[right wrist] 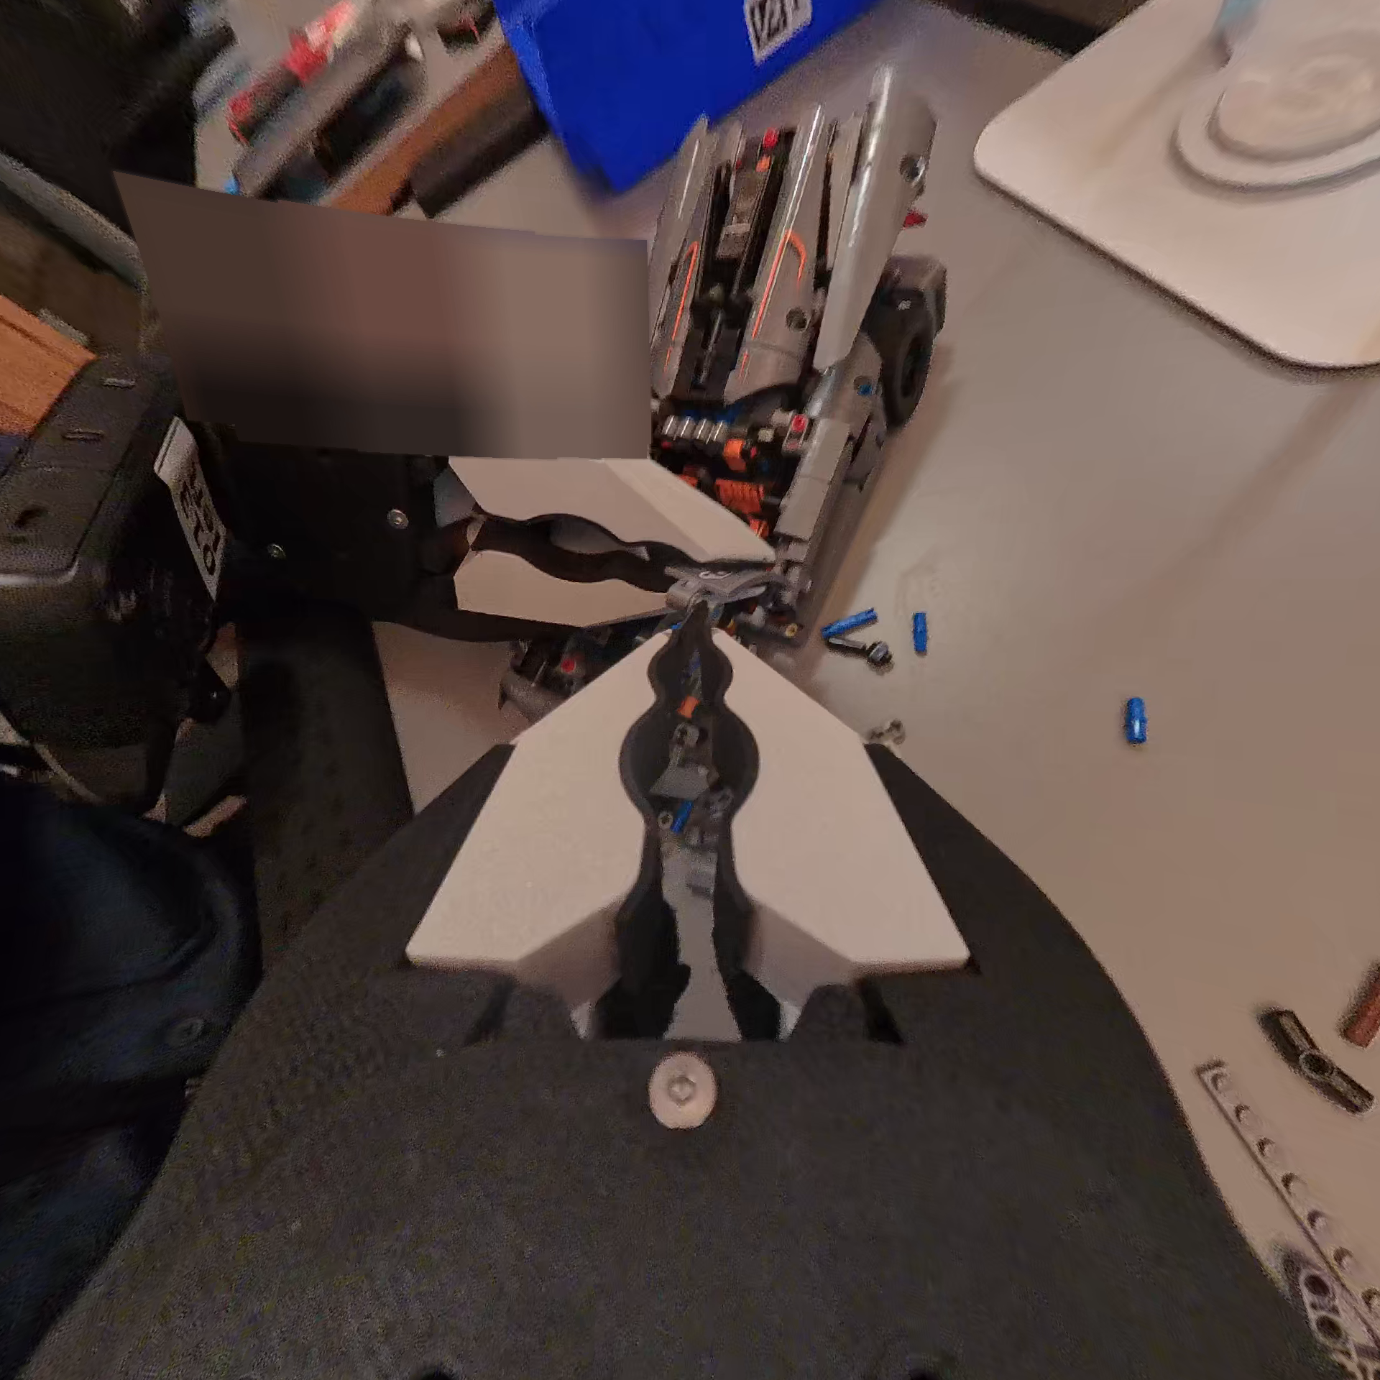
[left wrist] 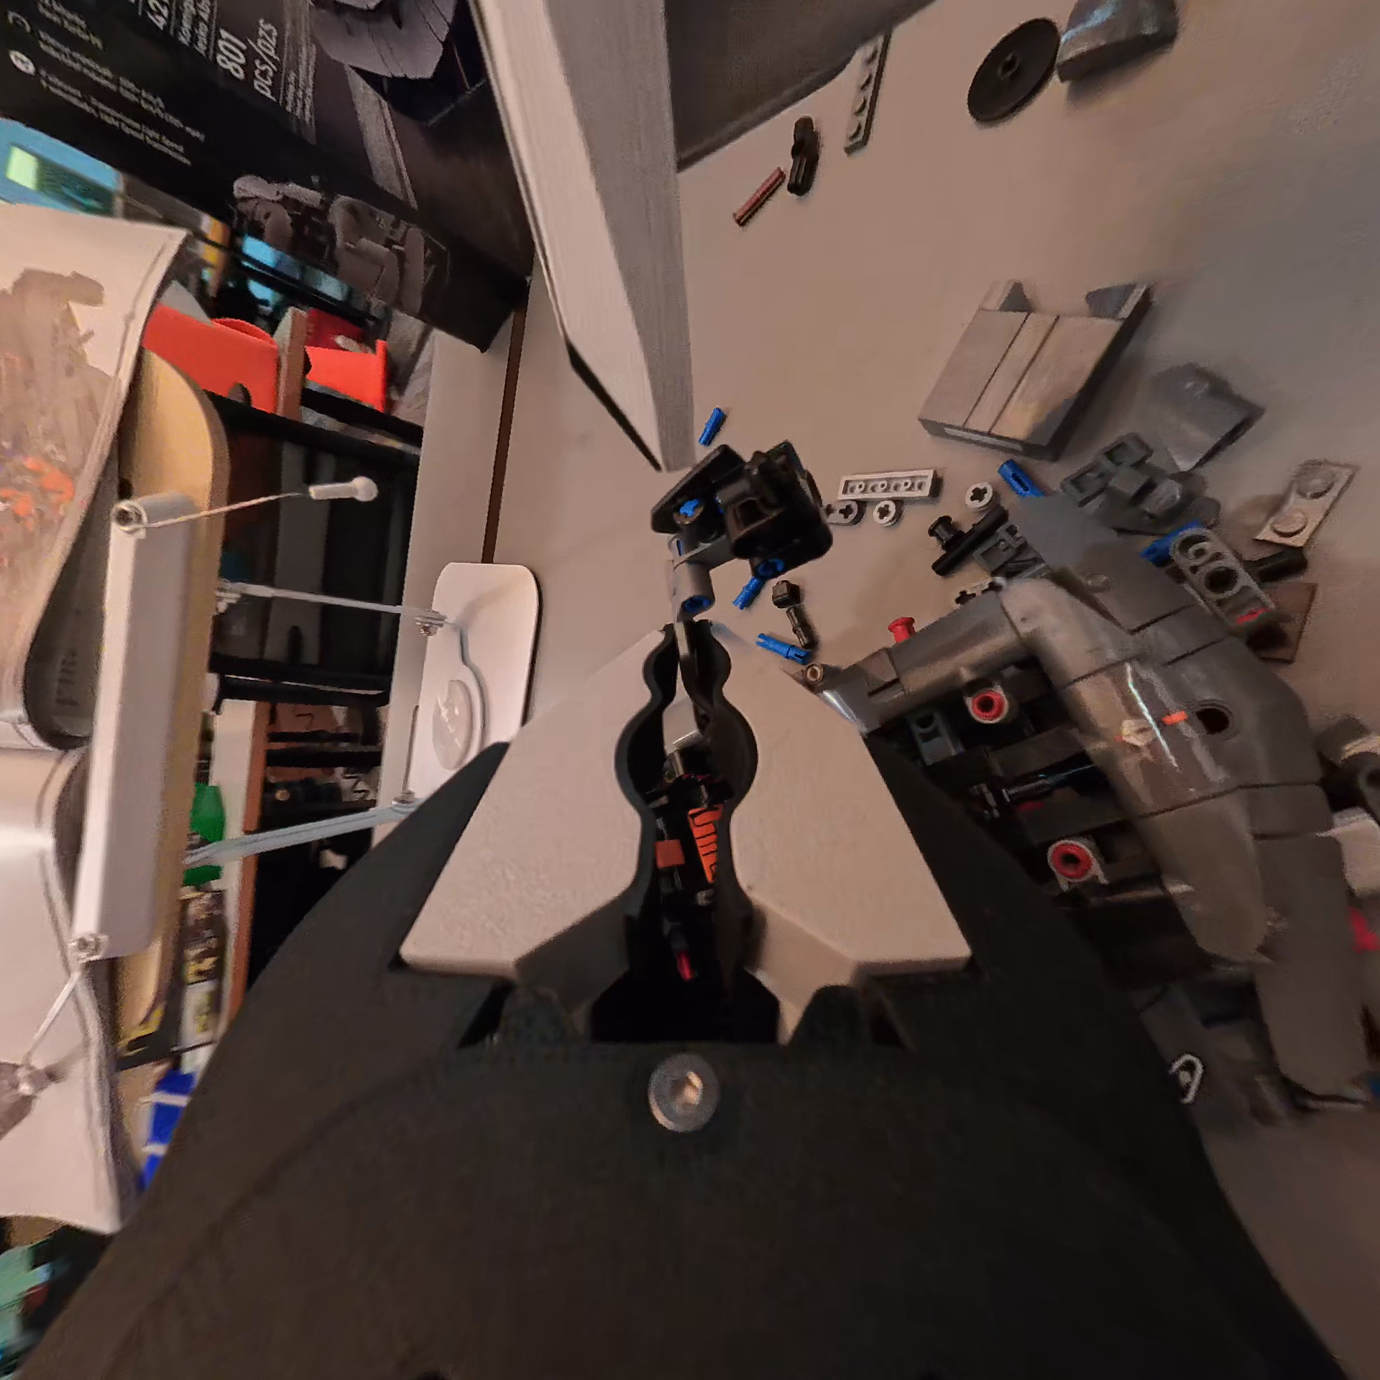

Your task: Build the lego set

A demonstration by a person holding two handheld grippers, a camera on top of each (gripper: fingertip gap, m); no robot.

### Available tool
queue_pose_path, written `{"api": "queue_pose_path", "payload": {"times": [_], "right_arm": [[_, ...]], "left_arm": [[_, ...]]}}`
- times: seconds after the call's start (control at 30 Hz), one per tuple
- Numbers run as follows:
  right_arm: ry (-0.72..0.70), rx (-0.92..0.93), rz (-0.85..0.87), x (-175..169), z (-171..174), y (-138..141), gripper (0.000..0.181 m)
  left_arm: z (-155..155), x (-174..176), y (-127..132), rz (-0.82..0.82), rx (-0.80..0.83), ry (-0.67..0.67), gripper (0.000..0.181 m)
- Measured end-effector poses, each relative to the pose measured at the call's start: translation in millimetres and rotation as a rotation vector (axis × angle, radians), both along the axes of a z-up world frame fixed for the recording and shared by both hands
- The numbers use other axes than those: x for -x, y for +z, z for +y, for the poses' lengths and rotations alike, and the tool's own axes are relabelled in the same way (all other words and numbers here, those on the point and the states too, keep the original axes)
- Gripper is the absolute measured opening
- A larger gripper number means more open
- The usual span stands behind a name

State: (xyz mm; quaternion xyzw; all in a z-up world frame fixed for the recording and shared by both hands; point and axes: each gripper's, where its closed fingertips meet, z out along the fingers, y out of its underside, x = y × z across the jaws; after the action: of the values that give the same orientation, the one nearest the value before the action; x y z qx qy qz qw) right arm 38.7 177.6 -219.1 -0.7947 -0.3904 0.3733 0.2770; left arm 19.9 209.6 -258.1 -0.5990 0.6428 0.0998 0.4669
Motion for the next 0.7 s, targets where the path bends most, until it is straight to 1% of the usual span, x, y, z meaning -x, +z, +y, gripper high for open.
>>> {"api": "queue_pose_path", "payload": {"times": [0.07, 0.17, 0.33, 0.5, 0.63, 0.7], "right_arm": [[0.003, -0.002, -0.059, 0, -5, -4, 0.0], [0.001, -0.004, -0.116, -2, -12, -8, 0.007], [-0.046, -0.035, -0.185, -6, -13, -21, 0.005], [-0.134, -0.122, -0.16, -10, -9, -23, 0.0], [-0.183, -0.181, -0.116, -13, -10, -27, 0.0], [-0.2, -0.21, -0.123, -15, -11, -28, 0.0]], "left_arm": [[-2, -1, -1, 0.024, -0.029, -0.001, 0.001], [-3, -3, -2, 0.051, -0.055, 0.0, 0.001], [-5, -6, -5, 0.075, -0.088, -0.014, 0.002], [-5, -7, -5, 0.09, -0.11, -0.011, 0.003], [-6, -10, -9, 0.124, -0.134, -0.035, 0.012], [-4, -11, -8, 0.158, -0.177, -0.029, 0.006]]}}
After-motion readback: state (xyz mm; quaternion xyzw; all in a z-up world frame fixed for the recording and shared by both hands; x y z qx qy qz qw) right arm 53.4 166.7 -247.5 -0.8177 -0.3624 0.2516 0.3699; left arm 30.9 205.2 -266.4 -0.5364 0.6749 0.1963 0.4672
